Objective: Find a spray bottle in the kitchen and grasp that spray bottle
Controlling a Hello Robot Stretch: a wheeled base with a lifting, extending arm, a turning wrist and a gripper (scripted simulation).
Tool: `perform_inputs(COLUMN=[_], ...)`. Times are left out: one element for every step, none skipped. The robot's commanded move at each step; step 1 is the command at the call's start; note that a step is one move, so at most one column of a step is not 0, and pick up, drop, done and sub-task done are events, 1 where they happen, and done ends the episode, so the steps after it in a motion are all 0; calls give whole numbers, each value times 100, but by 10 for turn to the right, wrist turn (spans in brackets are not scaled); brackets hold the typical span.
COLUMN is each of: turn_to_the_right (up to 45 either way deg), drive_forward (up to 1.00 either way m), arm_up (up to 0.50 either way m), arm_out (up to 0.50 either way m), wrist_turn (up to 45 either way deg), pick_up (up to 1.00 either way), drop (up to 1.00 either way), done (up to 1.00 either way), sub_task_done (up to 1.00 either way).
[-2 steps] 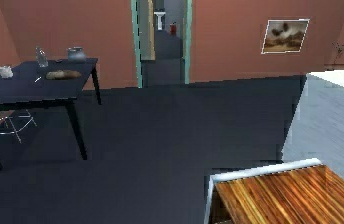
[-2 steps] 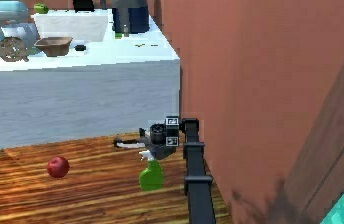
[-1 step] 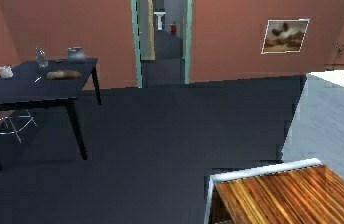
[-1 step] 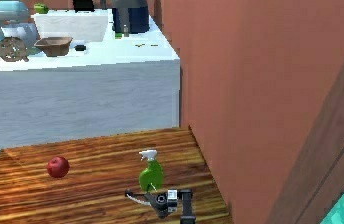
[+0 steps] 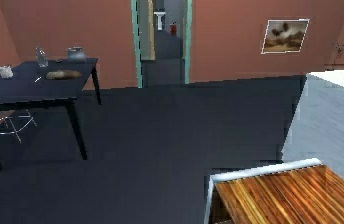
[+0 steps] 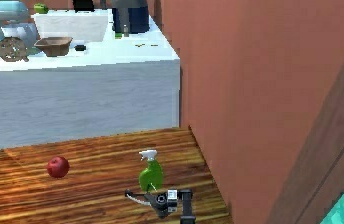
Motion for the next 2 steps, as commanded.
perform_inputs(turn_to_the_right=[0,0], drive_forward=[0,0], arm_up=[10,0], arm_out=[0,0], wrist_turn=[0,0], pick_up=[0,0], drop=[0,0], done=[0,100], sub_task_done=[0,0])
